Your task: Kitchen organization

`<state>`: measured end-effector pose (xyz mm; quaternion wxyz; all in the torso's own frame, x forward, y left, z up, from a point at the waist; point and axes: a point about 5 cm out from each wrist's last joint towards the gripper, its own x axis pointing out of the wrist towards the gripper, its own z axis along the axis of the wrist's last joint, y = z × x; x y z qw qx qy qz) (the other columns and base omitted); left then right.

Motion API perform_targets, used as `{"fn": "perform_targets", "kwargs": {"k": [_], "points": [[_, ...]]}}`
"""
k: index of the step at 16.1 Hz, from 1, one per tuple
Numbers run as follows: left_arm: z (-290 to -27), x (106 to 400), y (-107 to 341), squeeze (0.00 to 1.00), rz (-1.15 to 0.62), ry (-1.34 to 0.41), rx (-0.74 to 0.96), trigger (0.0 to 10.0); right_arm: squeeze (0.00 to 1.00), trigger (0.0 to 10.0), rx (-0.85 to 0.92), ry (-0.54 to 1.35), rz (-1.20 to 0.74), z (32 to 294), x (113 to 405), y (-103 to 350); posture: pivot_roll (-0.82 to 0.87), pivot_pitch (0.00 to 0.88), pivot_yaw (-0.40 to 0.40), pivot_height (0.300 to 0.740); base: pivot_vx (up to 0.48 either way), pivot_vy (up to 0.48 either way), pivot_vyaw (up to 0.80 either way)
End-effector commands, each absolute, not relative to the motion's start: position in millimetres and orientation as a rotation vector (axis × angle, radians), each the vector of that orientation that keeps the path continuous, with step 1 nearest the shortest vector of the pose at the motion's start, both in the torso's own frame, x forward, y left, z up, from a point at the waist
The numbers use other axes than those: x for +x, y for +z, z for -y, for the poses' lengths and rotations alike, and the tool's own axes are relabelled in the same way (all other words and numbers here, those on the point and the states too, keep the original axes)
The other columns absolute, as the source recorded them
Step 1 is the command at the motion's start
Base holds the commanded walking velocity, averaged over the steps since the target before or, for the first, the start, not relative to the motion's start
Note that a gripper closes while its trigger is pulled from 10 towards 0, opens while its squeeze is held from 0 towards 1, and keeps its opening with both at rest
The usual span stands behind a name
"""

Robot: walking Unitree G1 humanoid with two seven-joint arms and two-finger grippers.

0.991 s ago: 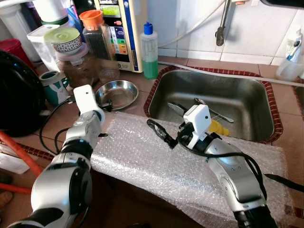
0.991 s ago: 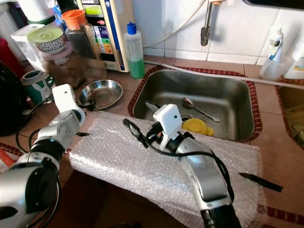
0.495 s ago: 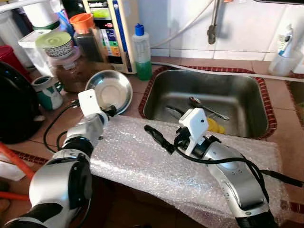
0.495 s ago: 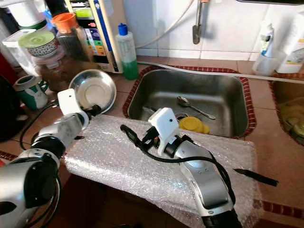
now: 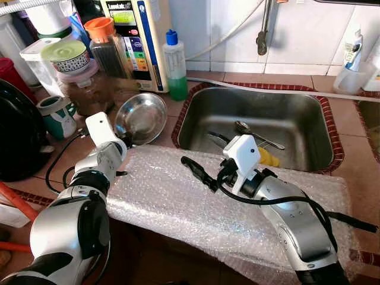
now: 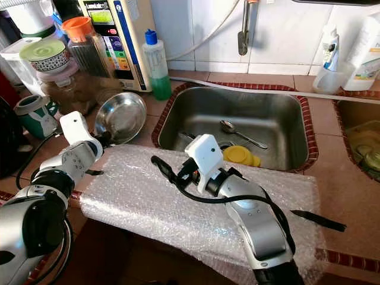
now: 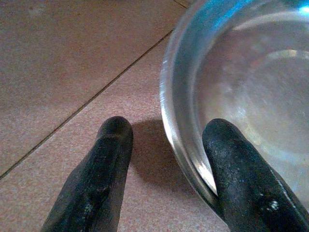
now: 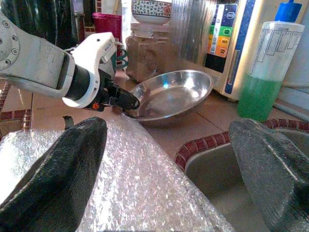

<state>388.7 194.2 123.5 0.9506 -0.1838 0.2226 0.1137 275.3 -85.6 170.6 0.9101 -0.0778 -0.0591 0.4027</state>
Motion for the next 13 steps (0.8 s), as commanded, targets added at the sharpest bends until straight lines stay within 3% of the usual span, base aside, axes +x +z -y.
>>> {"fn": "perform_targets", "kwargs": {"k": [1,13], "points": [[-205.2,383.7,116.6,0.0,-0.482,0.271,-0.383,0.0,0.0,10.0,-0.172,0.853,0.137,79.6,275.3,175.0,-0.01,0.046,0.157,0.74,0.0,0.0,0.0],[-214.7,382.9,118.8,0.0,-0.47,0.333,-0.38,0.0,0.0,10.0,-0.198,0.858,0.134,78.6,277.9,174.0,-0.01,0.042,0.156,0.74,0.0,0.0,0.0]]}}
